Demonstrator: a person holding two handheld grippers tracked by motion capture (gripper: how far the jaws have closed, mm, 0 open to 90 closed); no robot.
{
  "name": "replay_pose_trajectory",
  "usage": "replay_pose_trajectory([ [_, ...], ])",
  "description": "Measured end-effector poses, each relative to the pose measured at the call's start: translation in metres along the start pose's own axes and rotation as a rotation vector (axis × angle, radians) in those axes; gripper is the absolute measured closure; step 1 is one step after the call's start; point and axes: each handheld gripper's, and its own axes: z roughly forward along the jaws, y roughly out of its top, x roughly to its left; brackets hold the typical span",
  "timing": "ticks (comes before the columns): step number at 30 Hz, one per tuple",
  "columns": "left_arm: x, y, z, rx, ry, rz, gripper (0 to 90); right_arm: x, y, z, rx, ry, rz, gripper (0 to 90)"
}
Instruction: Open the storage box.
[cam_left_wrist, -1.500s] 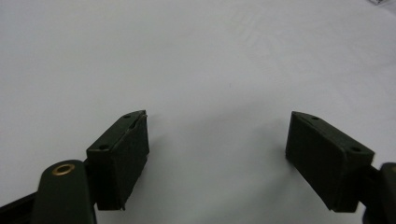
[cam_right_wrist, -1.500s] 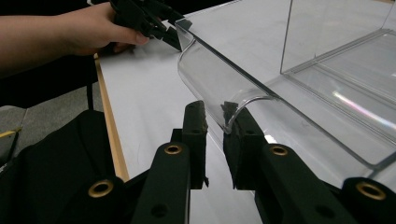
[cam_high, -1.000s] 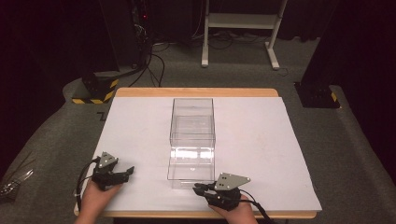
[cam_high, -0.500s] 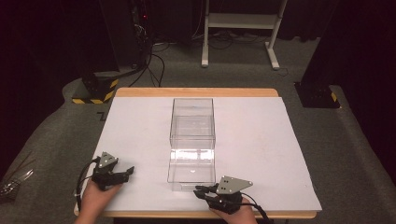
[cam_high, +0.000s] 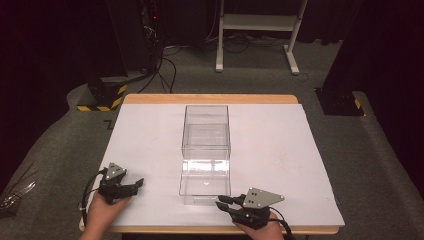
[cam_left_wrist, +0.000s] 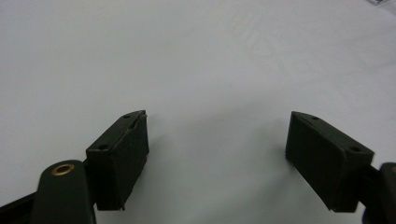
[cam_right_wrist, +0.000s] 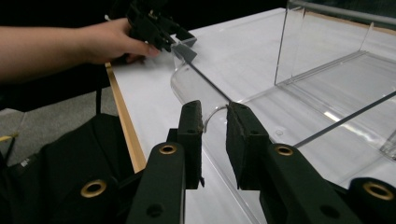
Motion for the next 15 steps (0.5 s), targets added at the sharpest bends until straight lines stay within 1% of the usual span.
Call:
replay_pose_trajectory([
  [1,0.0,0.0,0.0,0.001,0.0,0.0,21.5,0.0,0.002,-0.003,-0.009,-0.002,0.002,76.0],
  [3,0.0,0.0,0.0,0.0,0.0,0.0,21.5,-0.001,0.005,-0.01,-0.044,-0.019,-0.003,74.5],
  [5,0.0,0.0,0.0,0.001,-0.001,0.0,21.5,-0.002,0.007,-0.014,-0.063,-0.034,-0.003,73.2],
  [6,0.0,0.0,0.0,0.001,-0.001,0.0,21.5,-0.002,0.007,-0.014,-0.063,-0.034,-0.003,73.2],
  [7,0.0,0.0,0.0,0.001,-0.001,-0.001,21.5,-0.003,0.009,-0.017,-0.078,-0.054,-0.009,71.6],
  [9,0.0,0.0,0.0,0.001,-0.001,0.0,21.5,-0.006,0.01,-0.019,-0.09,-0.071,-0.009,70.8],
  [10,0.0,0.0,0.0,0.001,-0.001,0.0,21.5,-0.008,0.01,-0.02,-0.094,-0.071,-0.003,70.8],
  [15,0.0,0.0,0.0,0.001,-0.002,0.0,21.5,-0.017,0.012,-0.022,-0.1,-0.11,-0.002,70.4],
])
